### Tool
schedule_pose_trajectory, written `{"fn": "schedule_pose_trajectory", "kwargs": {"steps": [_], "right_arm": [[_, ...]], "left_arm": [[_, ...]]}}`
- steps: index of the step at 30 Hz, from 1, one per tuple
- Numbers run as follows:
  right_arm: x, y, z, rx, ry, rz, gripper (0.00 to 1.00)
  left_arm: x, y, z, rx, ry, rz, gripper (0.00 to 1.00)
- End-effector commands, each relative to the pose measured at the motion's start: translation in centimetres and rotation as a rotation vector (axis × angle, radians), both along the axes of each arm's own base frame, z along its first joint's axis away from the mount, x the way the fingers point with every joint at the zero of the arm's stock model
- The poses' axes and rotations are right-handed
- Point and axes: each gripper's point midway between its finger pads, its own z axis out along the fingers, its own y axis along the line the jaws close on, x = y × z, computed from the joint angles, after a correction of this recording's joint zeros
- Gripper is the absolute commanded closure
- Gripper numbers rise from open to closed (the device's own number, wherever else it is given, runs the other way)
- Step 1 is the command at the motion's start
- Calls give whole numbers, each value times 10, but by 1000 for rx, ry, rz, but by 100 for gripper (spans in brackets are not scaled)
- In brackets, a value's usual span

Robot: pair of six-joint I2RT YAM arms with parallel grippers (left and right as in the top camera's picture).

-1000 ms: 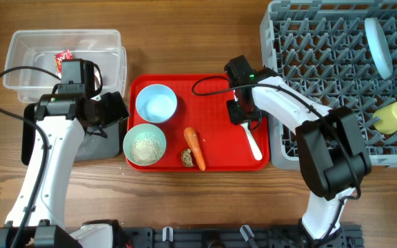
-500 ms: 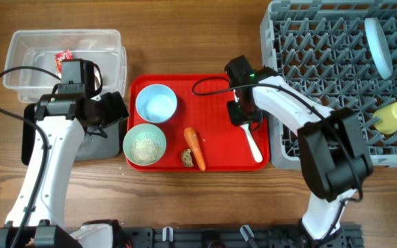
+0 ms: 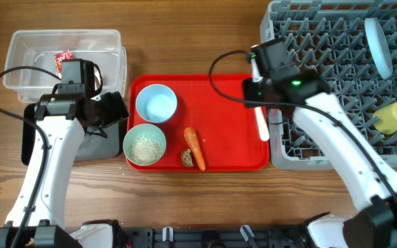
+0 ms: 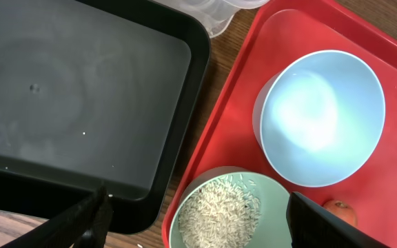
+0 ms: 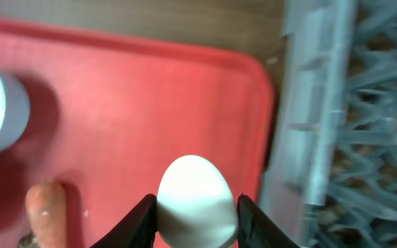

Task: Sort waste into correct bins and load items into the dishwasher rack
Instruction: 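Carry the spoon right and drop it into the dish rack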

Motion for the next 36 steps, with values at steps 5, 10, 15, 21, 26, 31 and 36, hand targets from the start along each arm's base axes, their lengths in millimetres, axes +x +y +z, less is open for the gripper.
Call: {"fn": "schedule_pose_trajectory", "kwargs": {"steps": [5,10,15,21,26,31,36], "right_arm": [[22,-77,15,-45,-55,-154,69],[24,-90,12,-34,-43,-147,68],[22,-88,-9,-19,29,-140,68],[25,-87,-47,-34,130,-142,65],[26,-87,-61,-40,164,-141,58],[27,-87,-51,-34,132,-141,42],[36,-74,-12,45,6,-107,36]], "left_arm": [[0,-3,0,-11,0,1,17],[1,-3,0,-11,0,1,17],[1,-3,0,-11,0,1,17],[0,-3,0,-11,0,1,17],[0,-3,0,-11,0,1,17],[0,-3,0,-11,0,1,17],[0,-3,0,-11,1,0,16]]}}
